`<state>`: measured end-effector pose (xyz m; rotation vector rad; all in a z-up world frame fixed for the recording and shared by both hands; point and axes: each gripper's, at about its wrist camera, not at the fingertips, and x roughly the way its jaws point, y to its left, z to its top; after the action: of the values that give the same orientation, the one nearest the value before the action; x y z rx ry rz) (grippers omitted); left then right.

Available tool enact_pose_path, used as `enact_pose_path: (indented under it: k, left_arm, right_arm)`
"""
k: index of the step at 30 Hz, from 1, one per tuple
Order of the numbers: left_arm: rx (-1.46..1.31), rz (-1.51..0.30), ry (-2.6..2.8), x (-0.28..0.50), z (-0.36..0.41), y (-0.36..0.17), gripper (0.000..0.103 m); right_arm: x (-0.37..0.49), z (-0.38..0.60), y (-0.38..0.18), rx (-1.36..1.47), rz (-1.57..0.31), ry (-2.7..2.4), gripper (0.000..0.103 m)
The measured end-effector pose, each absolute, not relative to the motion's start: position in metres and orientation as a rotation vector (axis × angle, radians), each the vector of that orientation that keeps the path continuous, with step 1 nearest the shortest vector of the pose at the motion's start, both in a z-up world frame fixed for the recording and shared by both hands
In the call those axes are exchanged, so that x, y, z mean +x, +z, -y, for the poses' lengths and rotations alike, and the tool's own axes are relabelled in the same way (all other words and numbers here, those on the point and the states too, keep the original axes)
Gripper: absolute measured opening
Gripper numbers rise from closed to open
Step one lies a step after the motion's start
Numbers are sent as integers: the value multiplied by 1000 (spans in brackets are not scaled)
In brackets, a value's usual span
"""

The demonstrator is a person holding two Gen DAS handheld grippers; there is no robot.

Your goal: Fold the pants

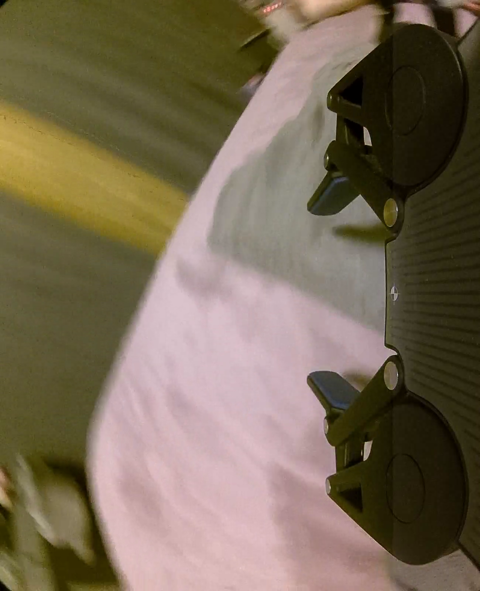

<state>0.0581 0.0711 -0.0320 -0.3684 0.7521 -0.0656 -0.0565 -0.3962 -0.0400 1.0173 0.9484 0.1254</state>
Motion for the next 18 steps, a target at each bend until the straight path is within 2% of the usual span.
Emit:
enact_pose_path:
  k: [2, 3, 4, 5, 6, 8, 12, 16, 17, 18]
  left_arm:
    - [-453, -820, -22, 69, -82, -46, 95]
    - [-491, -838, -9, 70, -89, -51, 95]
    - [-527, -846, -5, 72, -93, -54, 95]
    - [-549, -847, -2, 75, -94, -56, 95]
    - [-561, -844, -2, 76, -97, -58, 95]
    - [-554, -839, -10, 77, -97, -61, 95]
    - [-536, -857, -16, 74, -96, -64, 95]
    - [-535, -872, -16, 77, -95, -63, 95]
    - [-545, -871, -12, 77, -96, -63, 95]
    - [-553, -868, -8, 74, -98, -61, 95]
  right_arm:
    - [-51, 389, -39, 973, -955, 112, 99]
    - [-49, 385, -36, 943, -954, 110, 95]
    - [-49, 381, -31, 907, -947, 107, 87]
    - [-49, 377, -27, 867, -934, 108, 66]
    - [-47, 371, -22, 807, -928, 104, 58]
    - [-47, 368, -18, 780, -904, 109, 58]
    - [-40, 374, -33, 881, -947, 115, 71]
    - [-32, 375, -38, 975, -944, 122, 72]
    - [-31, 376, -38, 1003, -943, 116, 68]
    - [-30, 377, -38, 1020, -938, 103, 52]
